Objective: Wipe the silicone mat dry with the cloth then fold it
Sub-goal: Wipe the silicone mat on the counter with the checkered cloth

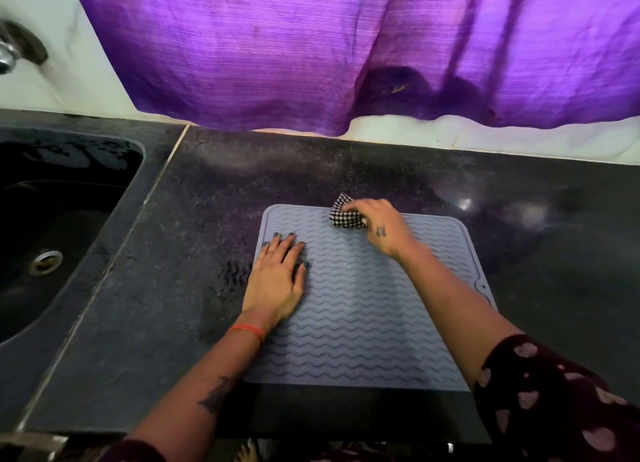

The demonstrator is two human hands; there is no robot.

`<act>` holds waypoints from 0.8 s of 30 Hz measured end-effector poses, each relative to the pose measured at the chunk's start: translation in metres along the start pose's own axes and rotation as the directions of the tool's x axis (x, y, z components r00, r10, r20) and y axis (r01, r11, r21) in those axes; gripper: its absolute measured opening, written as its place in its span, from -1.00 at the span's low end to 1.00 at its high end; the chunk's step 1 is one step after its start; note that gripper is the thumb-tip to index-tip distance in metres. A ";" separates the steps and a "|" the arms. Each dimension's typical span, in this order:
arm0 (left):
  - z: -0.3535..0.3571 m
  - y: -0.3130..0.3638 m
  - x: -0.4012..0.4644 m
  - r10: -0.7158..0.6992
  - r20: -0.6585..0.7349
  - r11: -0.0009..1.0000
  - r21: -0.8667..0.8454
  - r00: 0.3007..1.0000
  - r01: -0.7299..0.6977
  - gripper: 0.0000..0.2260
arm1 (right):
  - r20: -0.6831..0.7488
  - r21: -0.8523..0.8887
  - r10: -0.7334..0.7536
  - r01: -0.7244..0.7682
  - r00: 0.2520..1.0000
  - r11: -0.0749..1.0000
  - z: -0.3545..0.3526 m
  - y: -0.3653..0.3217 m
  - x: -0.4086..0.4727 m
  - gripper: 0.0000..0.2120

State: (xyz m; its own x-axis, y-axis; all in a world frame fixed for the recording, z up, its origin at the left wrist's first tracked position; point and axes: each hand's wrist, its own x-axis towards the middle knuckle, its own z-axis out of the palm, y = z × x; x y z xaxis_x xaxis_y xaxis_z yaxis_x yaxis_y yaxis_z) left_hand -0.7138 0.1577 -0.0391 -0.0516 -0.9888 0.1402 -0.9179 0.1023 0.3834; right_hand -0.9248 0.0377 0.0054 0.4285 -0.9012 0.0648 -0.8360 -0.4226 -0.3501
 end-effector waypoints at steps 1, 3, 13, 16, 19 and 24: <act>0.000 0.000 0.000 0.000 0.001 1.000 0.000 1.000 0.000 -0.42 | -0.007 -0.050 0.024 -0.024 1.000 0.998 0.005 0.001 -0.009 -0.32; 0.000 0.001 0.000 -0.003 -0.002 1.000 0.000 1.000 0.003 -0.44 | 0.002 -0.097 0.031 -0.031 1.000 0.995 0.014 0.004 -0.017 -0.26; -0.001 0.000 0.001 0.002 -0.010 1.000 -0.018 1.000 -0.002 -0.43 | -0.145 -0.178 0.207 -0.231 0.968 0.957 0.006 0.016 -0.037 -0.31; -0.002 0.002 0.001 0.002 -0.015 1.000 -0.019 1.000 -0.002 -0.44 | -0.082 -0.156 0.219 -0.229 0.972 0.961 0.009 0.022 -0.034 -0.32; -0.004 0.003 0.000 -0.003 -0.006 0.999 -0.034 1.000 0.003 -0.49 | -0.054 -0.063 0.209 -0.212 0.976 0.975 -0.004 0.025 -0.023 -0.34; -0.003 0.003 0.000 -0.001 -0.006 0.999 -0.039 1.000 0.000 -0.50 | -0.235 -0.037 0.250 -0.266 0.939 0.963 0.013 0.007 -0.076 -0.39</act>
State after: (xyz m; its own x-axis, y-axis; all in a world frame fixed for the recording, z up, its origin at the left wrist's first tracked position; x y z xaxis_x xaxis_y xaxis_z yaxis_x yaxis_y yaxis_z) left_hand -0.7150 0.1584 -0.0350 -0.0486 -0.9882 0.1456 -0.9019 0.1060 0.4188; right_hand -0.9586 0.1049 -0.0140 0.1127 -0.9748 0.1926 -0.9318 -0.1710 -0.3202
